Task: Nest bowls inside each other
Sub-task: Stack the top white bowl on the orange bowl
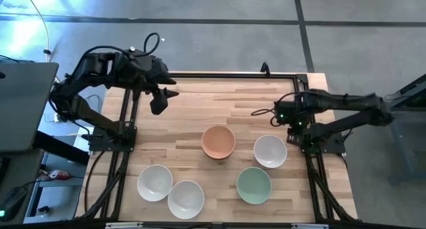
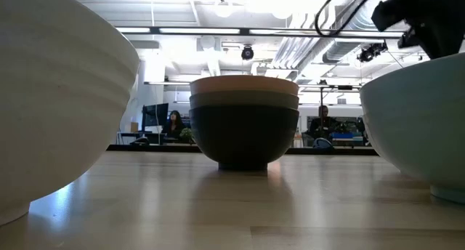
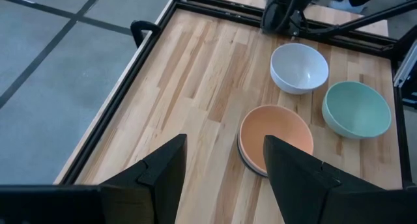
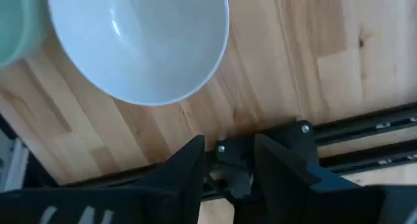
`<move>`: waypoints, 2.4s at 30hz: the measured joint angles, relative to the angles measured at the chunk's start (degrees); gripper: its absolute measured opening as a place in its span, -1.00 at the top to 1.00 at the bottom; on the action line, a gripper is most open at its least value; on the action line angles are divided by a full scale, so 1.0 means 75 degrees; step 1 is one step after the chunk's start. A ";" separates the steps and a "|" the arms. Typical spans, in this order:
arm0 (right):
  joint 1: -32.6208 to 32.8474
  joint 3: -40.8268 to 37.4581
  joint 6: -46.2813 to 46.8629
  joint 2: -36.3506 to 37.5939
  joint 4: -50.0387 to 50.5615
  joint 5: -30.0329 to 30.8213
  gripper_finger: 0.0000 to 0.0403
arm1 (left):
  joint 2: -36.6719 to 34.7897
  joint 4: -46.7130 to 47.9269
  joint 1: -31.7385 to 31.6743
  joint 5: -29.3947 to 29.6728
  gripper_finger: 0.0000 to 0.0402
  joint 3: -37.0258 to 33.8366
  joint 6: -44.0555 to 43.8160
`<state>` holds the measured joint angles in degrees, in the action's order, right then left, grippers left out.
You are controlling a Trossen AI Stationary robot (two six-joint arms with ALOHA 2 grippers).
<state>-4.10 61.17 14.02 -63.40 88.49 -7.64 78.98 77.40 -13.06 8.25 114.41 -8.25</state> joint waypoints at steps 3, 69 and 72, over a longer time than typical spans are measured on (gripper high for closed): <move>0.0000 -0.0480 0.0013 0.0168 -0.0679 -0.0002 0.38 | 0.0042 -0.0226 -0.0006 0.0002 0.04 -0.0006 0.0009; -0.1008 -0.0781 -0.2675 -0.2459 -0.3485 -0.0612 0.38 | -0.0410 -0.0174 -0.0006 0.0408 0.05 -0.0705 -0.0279; -0.1049 -0.0781 -0.2672 -0.2461 -0.3594 -0.0608 0.38 | -0.0593 -0.0174 -0.0006 0.0522 0.05 -0.0705 -0.0315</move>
<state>-11.96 55.31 -6.02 -81.86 61.54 -12.20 74.53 76.09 -13.10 12.17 109.12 -10.62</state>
